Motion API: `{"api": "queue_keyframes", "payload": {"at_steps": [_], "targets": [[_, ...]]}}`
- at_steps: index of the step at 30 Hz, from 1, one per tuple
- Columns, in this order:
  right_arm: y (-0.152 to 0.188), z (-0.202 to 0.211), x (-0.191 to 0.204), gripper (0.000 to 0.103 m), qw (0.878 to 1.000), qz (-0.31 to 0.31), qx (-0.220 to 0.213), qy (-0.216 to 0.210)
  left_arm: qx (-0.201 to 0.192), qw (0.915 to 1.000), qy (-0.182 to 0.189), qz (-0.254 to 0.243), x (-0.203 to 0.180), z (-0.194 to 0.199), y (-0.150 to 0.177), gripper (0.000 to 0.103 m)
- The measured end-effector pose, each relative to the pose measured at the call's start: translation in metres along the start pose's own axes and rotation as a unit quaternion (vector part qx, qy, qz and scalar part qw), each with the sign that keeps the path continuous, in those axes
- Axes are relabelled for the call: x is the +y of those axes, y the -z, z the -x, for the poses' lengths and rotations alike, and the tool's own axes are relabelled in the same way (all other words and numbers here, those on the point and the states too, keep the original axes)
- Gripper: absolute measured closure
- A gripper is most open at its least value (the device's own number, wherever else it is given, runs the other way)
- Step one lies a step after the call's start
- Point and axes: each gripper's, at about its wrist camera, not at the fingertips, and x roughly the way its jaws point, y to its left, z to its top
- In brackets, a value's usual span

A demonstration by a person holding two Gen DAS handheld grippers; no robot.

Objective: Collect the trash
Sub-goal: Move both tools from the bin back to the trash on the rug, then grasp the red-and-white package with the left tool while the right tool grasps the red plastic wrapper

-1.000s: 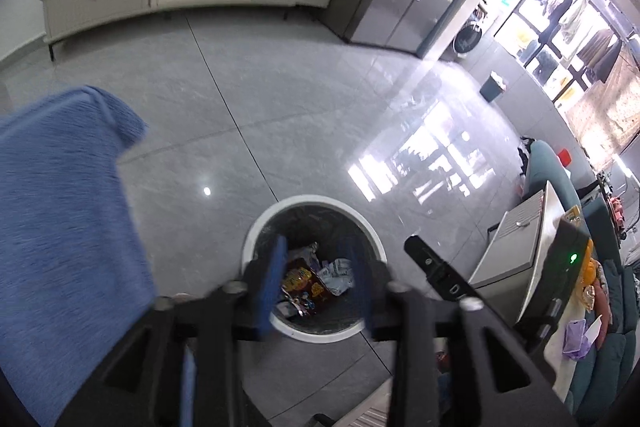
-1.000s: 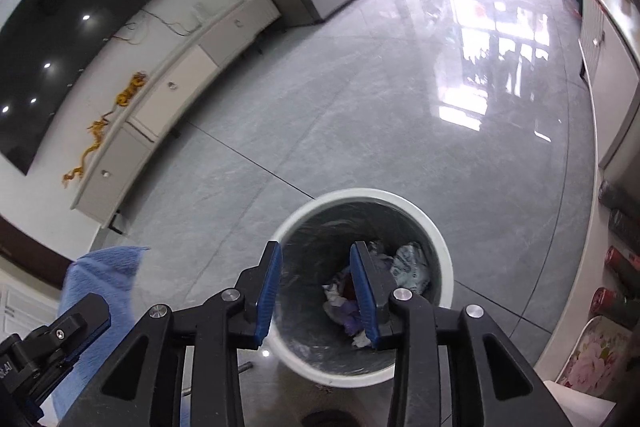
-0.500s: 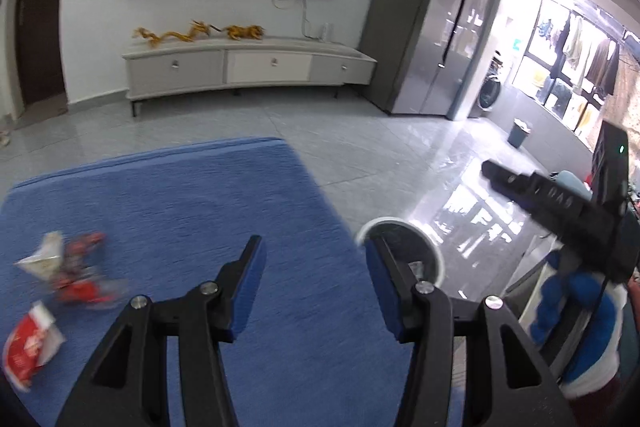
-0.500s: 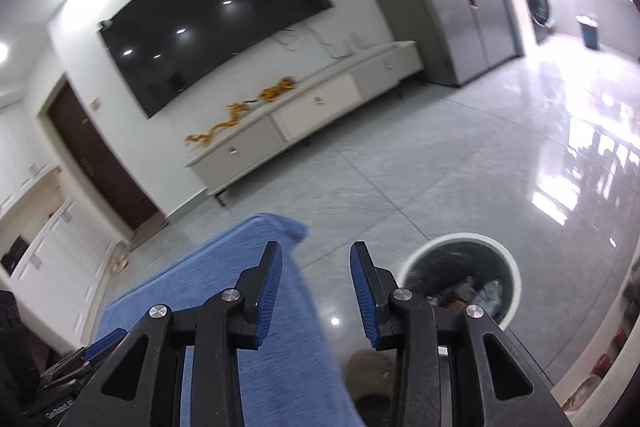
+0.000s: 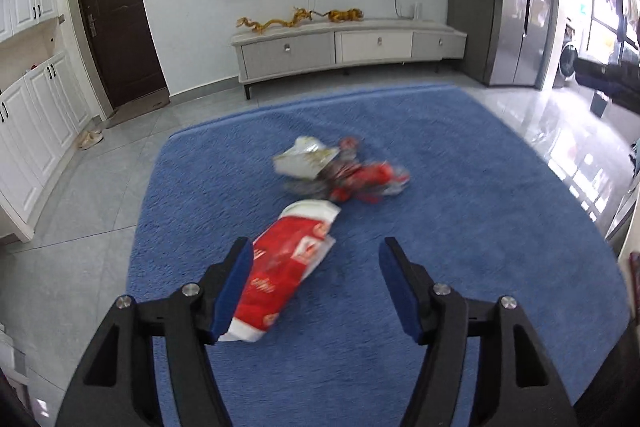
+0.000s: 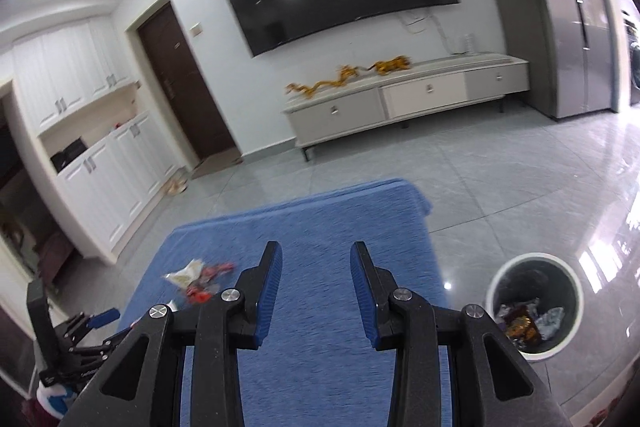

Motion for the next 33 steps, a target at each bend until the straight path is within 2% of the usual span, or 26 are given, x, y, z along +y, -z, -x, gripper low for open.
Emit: {"api": "queue_keyframes", "payload": {"at_steps": [7, 13, 18, 23, 26, 30, 33], "targets": [[0.021, -0.071, 0.069, 0.070, 0.993, 0.086, 0.070, -0.034, 0.024, 0.9989, -0.003, -0.039, 0.010, -0.033, 0.007, 0.039], [0.049, -0.119, 0.125, 0.070, 0.977, 0.167, 0.111, -0.072, 0.037, 0.9988, 0.014, -0.030, 0.014, -0.045, 0.007, 0.039], [0.066, -0.162, 0.154, 0.070, 0.963, 0.208, 0.137, -0.099, 0.046, 0.9980, 0.041, -0.012, 0.025, -0.056, 0.009, 0.039], [0.081, -0.195, 0.169, 0.069, 0.952, 0.242, 0.158, -0.106, 0.045, 0.9964, 0.066, 0.027, 0.042, -0.062, 0.013, 0.040], [0.091, -0.211, 0.174, 0.069, 0.944, 0.264, 0.168, -0.102, 0.041, 0.9944, 0.081, 0.053, 0.052, -0.062, 0.015, 0.045], [0.101, -0.221, 0.168, 0.069, 0.941, 0.270, 0.182, -0.094, 0.031, 0.9923, 0.092, 0.077, 0.060, -0.060, 0.016, 0.048], [0.107, -0.224, 0.163, 0.072, 0.940, 0.268, 0.190, -0.090, 0.028, 0.9915, 0.094, 0.085, 0.061, -0.060, 0.016, 0.055]]}}
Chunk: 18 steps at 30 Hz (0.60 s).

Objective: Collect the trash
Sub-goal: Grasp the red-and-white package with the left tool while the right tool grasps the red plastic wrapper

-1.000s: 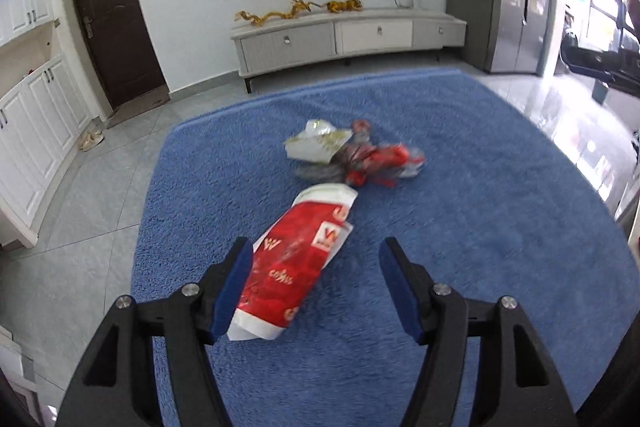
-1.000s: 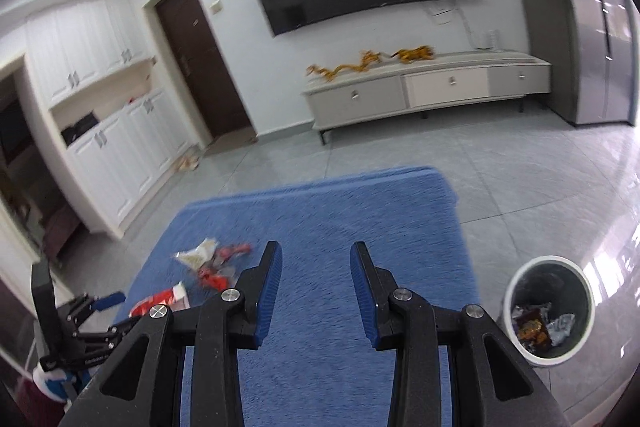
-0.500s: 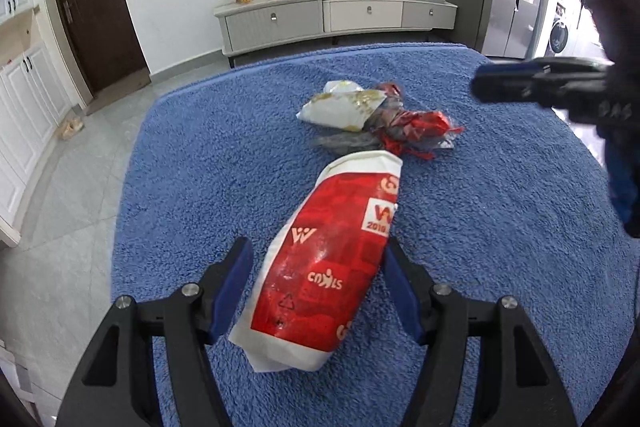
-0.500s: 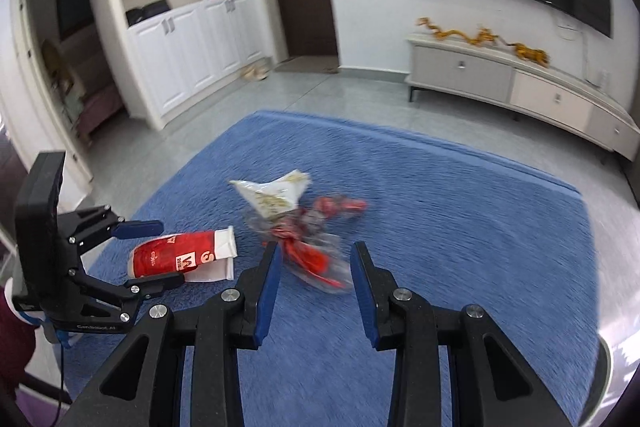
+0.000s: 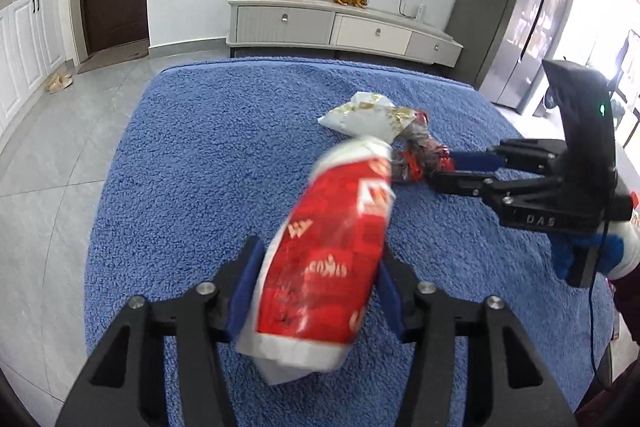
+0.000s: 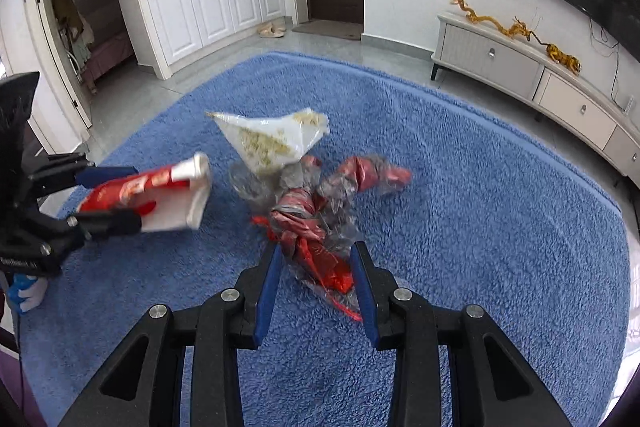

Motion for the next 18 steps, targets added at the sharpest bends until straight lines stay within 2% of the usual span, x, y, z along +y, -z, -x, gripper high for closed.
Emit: {"api": "queue_keyframes", "payload": {"at_steps": [1, 2, 5, 12, 18], "targets": [[0.001, -0.001, 0.001, 0.076, 1.000, 0.003, 0.002, 0.003, -0.002, 1.0000, -0.002, 0.003, 0.000, 0.001, 0.001, 0.055], [0.002, -0.001, 0.002, 0.085, 1.000, 0.008, 0.004, 0.004, -0.005, 1.0000, -0.006, 0.003, -0.001, 0.001, 0.002, 0.055], [0.002, 0.006, 0.007, 0.091, 1.000, 0.011, -0.005, 0.001, -0.015, 0.9998, -0.012, 0.008, 0.000, 0.004, 0.003, 0.056], [-0.024, 0.035, 0.020, 0.093, 0.998, 0.016, -0.051, -0.016, -0.043, 0.9979, -0.010, 0.047, 0.008, 0.027, 0.007, 0.056], [-0.050, 0.052, 0.032, 0.093, 0.996, 0.023, -0.075, -0.040, -0.060, 0.9957, -0.016, 0.069, 0.017, 0.050, 0.017, 0.056]]}}
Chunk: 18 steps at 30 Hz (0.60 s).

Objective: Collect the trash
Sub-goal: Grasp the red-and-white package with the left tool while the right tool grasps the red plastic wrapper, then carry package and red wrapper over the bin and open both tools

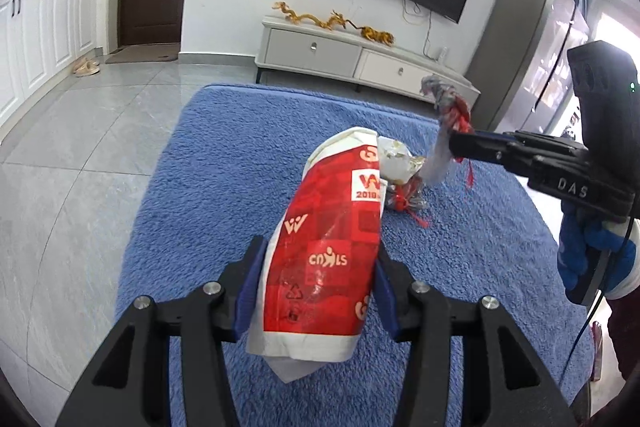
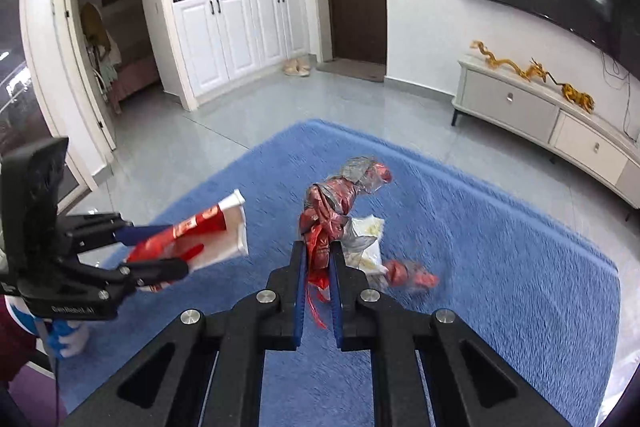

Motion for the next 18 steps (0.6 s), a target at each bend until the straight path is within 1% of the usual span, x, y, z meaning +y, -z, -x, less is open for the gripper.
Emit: {"api": "queue_keyframes", "payload": {"at_steps": [4, 8, 11, 14, 18], "targets": [[-0.009, 0.015, 0.001, 0.093, 1.000, -0.005, -0.017, -0.006, -0.008, 0.9999, -0.007, 0.008, 0.003, 0.015, 0.001, 0.056], [-0.011, 0.041, -0.004, 0.093, 0.999, -0.018, -0.042, -0.004, -0.021, 0.9996, -0.012, 0.015, 0.001, 0.032, -0.002, 0.056], [-0.008, 0.066, -0.011, 0.093, 0.997, -0.036, -0.063, 0.001, -0.034, 0.9992, -0.008, 0.021, -0.004, 0.047, -0.007, 0.056], [0.000, 0.091, -0.023, 0.093, 0.995, -0.052, -0.080, 0.011, -0.048, 0.9986, -0.006, 0.022, -0.015, 0.062, -0.013, 0.056], [0.017, 0.126, -0.038, 0.093, 0.990, -0.091, -0.105, 0.025, -0.058, 0.9980, 0.014, 0.019, -0.043, 0.073, -0.021, 0.056]]}}
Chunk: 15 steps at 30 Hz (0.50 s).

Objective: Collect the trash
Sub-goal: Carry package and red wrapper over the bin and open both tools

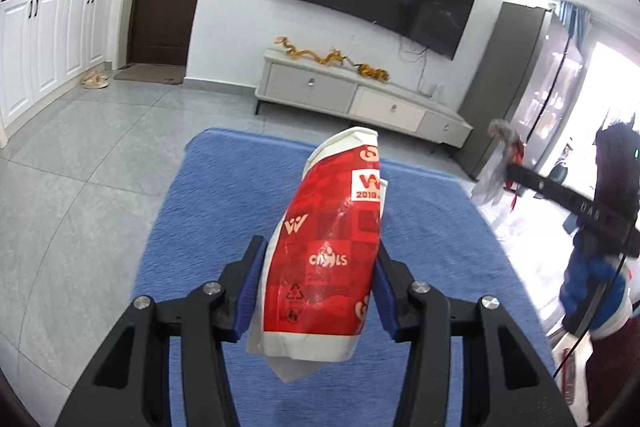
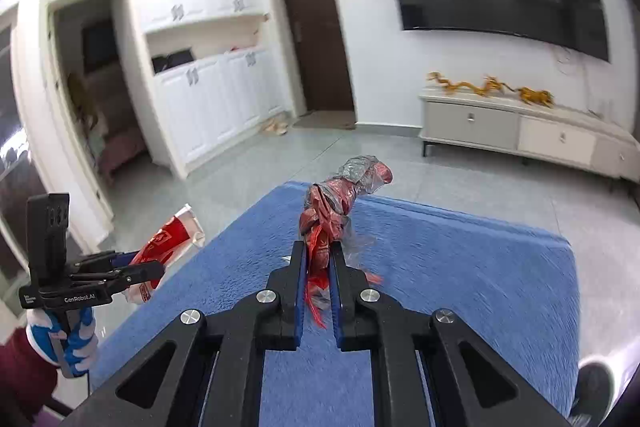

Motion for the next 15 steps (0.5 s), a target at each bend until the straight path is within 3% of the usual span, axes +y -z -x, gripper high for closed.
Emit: {"api": "queue_keyframes", "payload": {"at_steps": [7, 15], "targets": [[0.026, 0.059, -0.037, 0.093, 0.996, -0.070, -0.037, 0.045, 0.010, 0.9982, 0.058, -0.011, -0.068, -0.015, -0.009, 0.056], [0.058, 0.128, -0.091, 0.093, 0.979, -0.139, -0.078, 0.128, 0.050, 0.9894, 0.130, -0.040, -0.182, -0.066, -0.012, 0.056]]}}
